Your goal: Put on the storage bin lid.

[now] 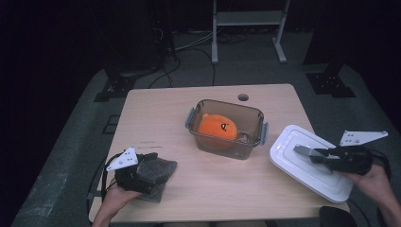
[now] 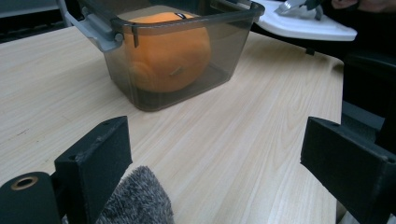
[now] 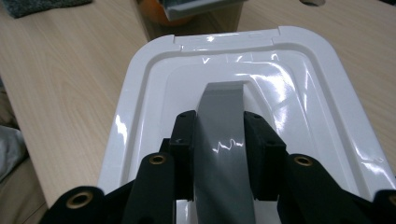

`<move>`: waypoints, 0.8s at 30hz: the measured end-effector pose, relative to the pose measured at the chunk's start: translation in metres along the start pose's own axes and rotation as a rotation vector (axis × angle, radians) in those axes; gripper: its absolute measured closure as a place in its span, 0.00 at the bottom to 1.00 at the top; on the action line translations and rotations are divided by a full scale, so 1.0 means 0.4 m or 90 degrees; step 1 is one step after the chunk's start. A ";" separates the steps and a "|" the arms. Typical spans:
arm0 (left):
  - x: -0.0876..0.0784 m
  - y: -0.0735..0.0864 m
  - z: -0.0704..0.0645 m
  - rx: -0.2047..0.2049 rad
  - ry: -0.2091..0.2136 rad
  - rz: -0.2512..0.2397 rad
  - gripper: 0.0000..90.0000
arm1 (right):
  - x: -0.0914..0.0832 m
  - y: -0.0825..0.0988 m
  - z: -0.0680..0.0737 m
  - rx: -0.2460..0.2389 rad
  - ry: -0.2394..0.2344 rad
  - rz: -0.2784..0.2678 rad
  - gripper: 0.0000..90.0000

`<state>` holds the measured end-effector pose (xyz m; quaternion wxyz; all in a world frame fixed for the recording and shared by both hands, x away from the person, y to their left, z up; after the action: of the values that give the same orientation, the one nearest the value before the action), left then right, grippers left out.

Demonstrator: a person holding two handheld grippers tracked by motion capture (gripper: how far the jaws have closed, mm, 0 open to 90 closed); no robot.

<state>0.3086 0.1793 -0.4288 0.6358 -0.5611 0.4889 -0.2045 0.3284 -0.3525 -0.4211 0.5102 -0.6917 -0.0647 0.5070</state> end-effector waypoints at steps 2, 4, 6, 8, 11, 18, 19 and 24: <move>0.001 -0.001 -0.001 0.000 0.001 0.000 0.09 | -0.019 -0.016 0.013 -0.010 -0.004 -0.006 0.74; 0.001 -0.001 -0.001 0.000 0.001 0.000 0.09 | -0.031 -0.031 0.023 -0.019 -0.007 -0.012 0.74; 0.001 0.000 -0.001 0.000 0.000 0.000 0.09 | -0.043 -0.050 0.037 -0.032 -0.008 -0.015 0.74; 0.000 0.000 0.000 0.000 -0.001 0.000 0.09 | -0.053 -0.072 0.051 -0.051 -0.010 -0.020 0.74; 0.000 -0.002 -0.001 -0.001 0.000 -0.002 0.09 | -0.062 -0.108 0.070 -0.075 -0.017 -0.028 0.74; -0.003 -0.002 0.000 -0.001 -0.002 -0.003 0.09 | -0.057 -0.188 0.105 -0.103 -0.050 -0.039 0.74; -0.003 -0.001 0.000 0.000 -0.002 -0.003 0.09 | -0.052 -0.203 0.109 -0.110 -0.053 -0.039 0.74; -0.004 -0.003 -0.001 0.001 -0.002 -0.005 0.09 | -0.034 -0.251 0.118 -0.124 -0.064 -0.039 0.74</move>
<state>0.3080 0.1802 -0.4271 0.6362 -0.5630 0.4853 -0.2067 0.3285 -0.2833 -0.3334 0.4517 -0.7093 -0.1605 0.5168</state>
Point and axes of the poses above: each handheld gripper's, and its own axes: x roughly forward along the jaws, y roughly out of its underside, z roughly to its left, the point moved 7 cm from there along x, roughly forward along the jaws, and after that the axes turned 1 degree about -x, right-handed, at the moved point
